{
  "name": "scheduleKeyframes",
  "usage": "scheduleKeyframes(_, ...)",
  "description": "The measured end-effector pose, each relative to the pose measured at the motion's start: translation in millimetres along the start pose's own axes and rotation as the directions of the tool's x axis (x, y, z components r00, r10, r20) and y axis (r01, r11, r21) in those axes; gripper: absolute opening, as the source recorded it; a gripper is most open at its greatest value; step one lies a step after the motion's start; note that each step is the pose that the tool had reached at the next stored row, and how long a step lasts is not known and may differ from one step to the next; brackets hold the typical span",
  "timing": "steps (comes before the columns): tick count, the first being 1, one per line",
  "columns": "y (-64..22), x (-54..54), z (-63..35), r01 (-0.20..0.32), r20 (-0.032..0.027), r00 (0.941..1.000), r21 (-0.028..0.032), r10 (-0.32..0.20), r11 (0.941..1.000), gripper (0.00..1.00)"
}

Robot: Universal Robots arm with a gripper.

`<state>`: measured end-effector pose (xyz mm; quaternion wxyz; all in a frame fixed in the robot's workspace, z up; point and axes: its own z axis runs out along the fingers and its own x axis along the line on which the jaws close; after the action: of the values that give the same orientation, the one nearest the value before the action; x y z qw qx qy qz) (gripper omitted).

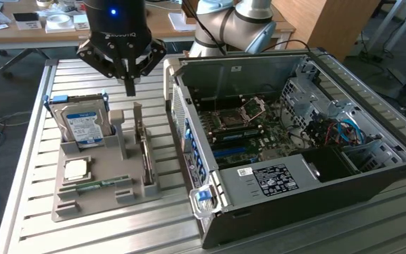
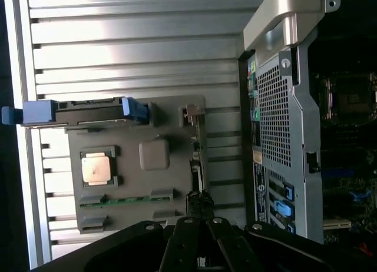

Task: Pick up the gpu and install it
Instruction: 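Reach for the gpu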

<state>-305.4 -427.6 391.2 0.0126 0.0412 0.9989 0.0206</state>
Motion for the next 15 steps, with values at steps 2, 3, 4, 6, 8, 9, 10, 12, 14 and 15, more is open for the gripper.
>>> scheduleKeyframes(2, -5.5, -0.2, -0.2, 0.0, 0.0001, 1.0, -0.0001, 0.0, 1.0, 0.11)
scheduleKeyframes(3, -8.1, -0.3, -0.3, 0.0, 0.0, 1.0, -0.0001, 0.0, 1.0, 0.11)
scheduleKeyframes(4, -10.5, -0.4, -0.4, 0.0, 0.0, 1.0, 0.0, 0.0, 1.0, 0.11)
scheduleKeyframes(6, -14.9, -0.5, -0.6, 0.0, 0.0, 1.0, -0.0001, 0.0, 1.0, 0.11)
scheduleKeyframes(8, -18.9, -0.9, -0.8, 0.0, 0.0, 1.0, 0.0, 0.0, 1.0, 0.11)
scheduleKeyframes(9, -20.1, -0.9, -0.8, 0.0, 0.0, 1.0, 0.0, 0.0, 1.0, 0.11)
scheduleKeyframes(10, -20.8, -1.0, -0.8, 0.0, 0.0, 1.0, 0.0, 0.0, 1.0, 0.11)
scheduleKeyframes(12, -21.3, -1.0, -0.8, 0.0, 0.0001, 1.0, -0.0001, 0.0, 1.0, 0.11)
scheduleKeyframes(14, -21.4, -1.1, -0.8, 0.0, 0.0001, 1.0, -0.0001, 0.0, 1.0, 0.11)
scheduleKeyframes(15, -21.6, -1.1, -0.9, 0.0, 0.0, 1.0, 0.0, 0.0, 1.0, 0.11)
